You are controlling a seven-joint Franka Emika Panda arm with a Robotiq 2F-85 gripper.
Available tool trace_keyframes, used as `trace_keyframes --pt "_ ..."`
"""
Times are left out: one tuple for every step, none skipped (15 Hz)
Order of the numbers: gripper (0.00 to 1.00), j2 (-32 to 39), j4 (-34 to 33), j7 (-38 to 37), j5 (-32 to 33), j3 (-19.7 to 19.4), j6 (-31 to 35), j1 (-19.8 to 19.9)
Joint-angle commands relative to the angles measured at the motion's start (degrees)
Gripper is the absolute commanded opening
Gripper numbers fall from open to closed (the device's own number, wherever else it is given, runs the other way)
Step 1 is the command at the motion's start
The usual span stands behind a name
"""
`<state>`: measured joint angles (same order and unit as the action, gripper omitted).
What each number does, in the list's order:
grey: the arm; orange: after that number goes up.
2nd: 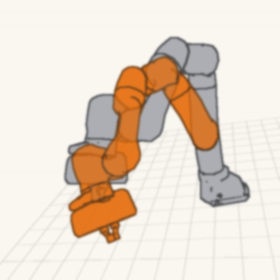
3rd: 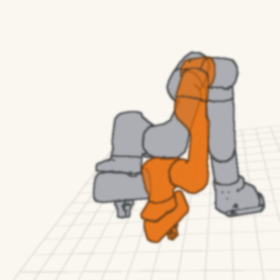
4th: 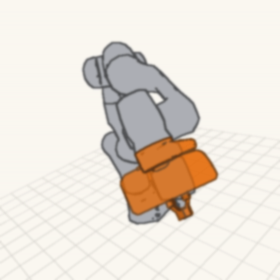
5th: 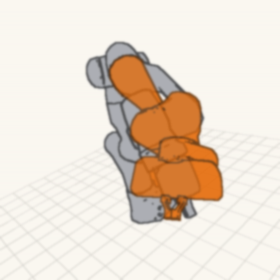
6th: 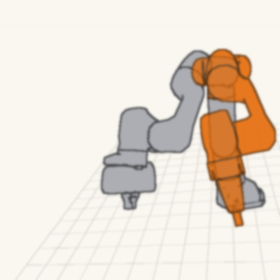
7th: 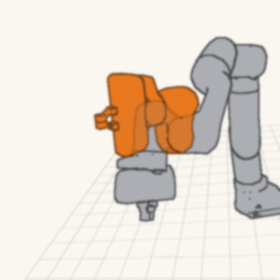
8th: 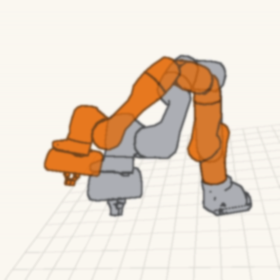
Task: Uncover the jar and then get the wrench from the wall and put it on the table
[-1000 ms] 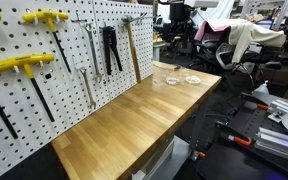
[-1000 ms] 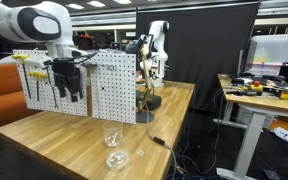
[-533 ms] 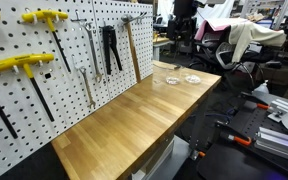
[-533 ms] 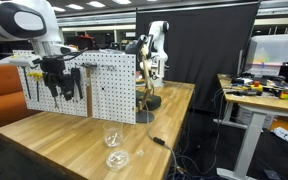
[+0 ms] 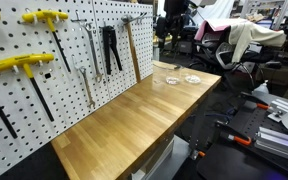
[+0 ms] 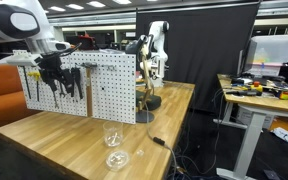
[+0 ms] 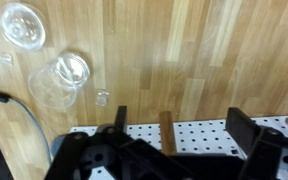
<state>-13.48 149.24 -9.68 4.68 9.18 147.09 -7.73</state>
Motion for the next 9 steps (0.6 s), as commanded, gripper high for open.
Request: trace_keyframes --pt "1.0 1.6 0.8 3.0 -1.6 2.2 7.6 -3.2" --pt "1.0 2.2 1.1 3.9 -2.9 2.8 9.5 -4.8" --pt "1.0 3.1 1.1 5.0 -4.3 3.3 11.7 -6.4" --pt "1.0 3.8 0.9 6.1 -5.4 3.7 13.0 -7.7" --pt "1.0 4.6 0.5 6.6 -5.3 4.4 14.6 -8.5" --pt "1.0 5.4 -0.1 7.1 -5.2 4.9 16.4 -9.2" --pt "1.0 6.0 -0.5 7.5 -5.1 5.3 18.1 -9.7" --pt "1.0 6.7 -1.4 5.8 -3.0 6.3 19.0 -9.2" --pt "1.0 5.2 -0.1 5.1 -4.3 6.1 16.9 -9.3"
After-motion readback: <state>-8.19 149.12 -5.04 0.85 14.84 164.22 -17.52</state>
